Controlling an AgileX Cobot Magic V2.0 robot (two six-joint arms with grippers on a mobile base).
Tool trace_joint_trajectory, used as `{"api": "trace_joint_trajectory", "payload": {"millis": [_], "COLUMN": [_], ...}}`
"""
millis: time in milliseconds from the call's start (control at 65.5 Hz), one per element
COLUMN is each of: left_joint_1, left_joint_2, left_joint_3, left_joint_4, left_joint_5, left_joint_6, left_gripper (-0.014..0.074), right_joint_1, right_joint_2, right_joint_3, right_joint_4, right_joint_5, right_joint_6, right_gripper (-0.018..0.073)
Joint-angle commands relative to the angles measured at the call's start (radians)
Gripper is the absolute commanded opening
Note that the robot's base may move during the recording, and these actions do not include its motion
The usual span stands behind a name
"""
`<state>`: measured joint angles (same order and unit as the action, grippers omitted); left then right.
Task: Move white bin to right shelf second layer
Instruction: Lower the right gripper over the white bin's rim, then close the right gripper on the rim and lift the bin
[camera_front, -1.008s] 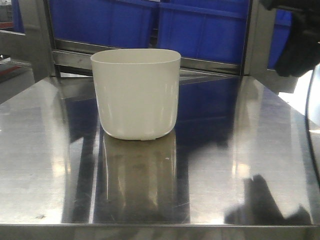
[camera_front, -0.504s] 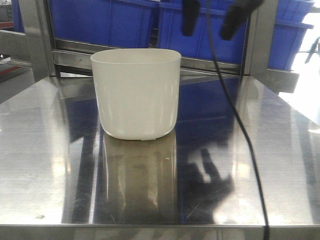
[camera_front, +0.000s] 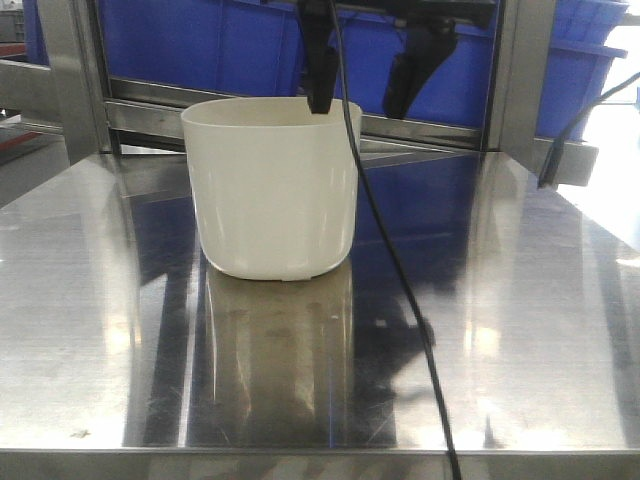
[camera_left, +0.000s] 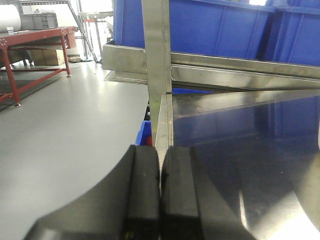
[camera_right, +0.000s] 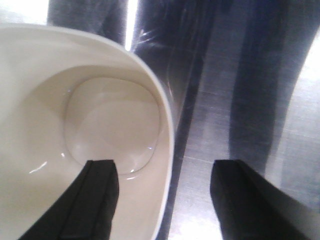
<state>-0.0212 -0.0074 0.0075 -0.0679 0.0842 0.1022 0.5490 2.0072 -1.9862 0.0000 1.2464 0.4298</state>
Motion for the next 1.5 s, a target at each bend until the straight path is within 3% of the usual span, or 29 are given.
{"api": "trace_joint_trajectory", "payload": {"millis": [0, 153, 412, 626, 840, 1176, 1481], "left_joint_1": [0.002, 0.002, 0.002, 0.002, 0.002, 0.002, 0.002], "left_joint_2": [-0.016, -0.016, -0.016, -0.016, -0.016, -0.016, -0.016], "left_joint_3": [0.037, 0.037, 0.037, 0.037, 0.037, 0.037, 0.037], "left_joint_4": [-0.006, -0.006, -0.006, -0.006, -0.006, -0.006, -0.006], "left_joint_5": [-0.084, -0.084, -0.084, -0.084, -0.084, -0.084, -0.084], "left_joint_6": [-0.003, -0.003, -0.003, -0.003, -0.003, -0.003, -0.003], "left_gripper": [0.0085, 0.0085, 0.0085, 0.0085, 0.0085, 0.0085, 0.0085], "right_joint_1": [-0.006, -0.006, -0.007, -0.007, -0.007, -0.018, -0.137], "right_joint_2": [-0.029, -0.001, 0.004, 0.004, 0.000, -0.088, -0.291], "right_joint_3": [-0.035, -0.035, -0.035, -0.035, -0.035, -0.003, 0.236], "right_joint_4": [-0.006, 0.000, -0.011, -0.018, -0.018, -0.018, -0.020], "right_joint_5": [0.021, 0.032, 0.005, 0.022, 0.038, 0.034, -0.069], "right_joint_6": [0.004, 0.072, 0.074, 0.074, 0.074, 0.016, -0.137], "right_gripper": [0.0515, 0.0515, 0.0480, 0.0306, 0.0043, 0.0057, 0.0057]}}
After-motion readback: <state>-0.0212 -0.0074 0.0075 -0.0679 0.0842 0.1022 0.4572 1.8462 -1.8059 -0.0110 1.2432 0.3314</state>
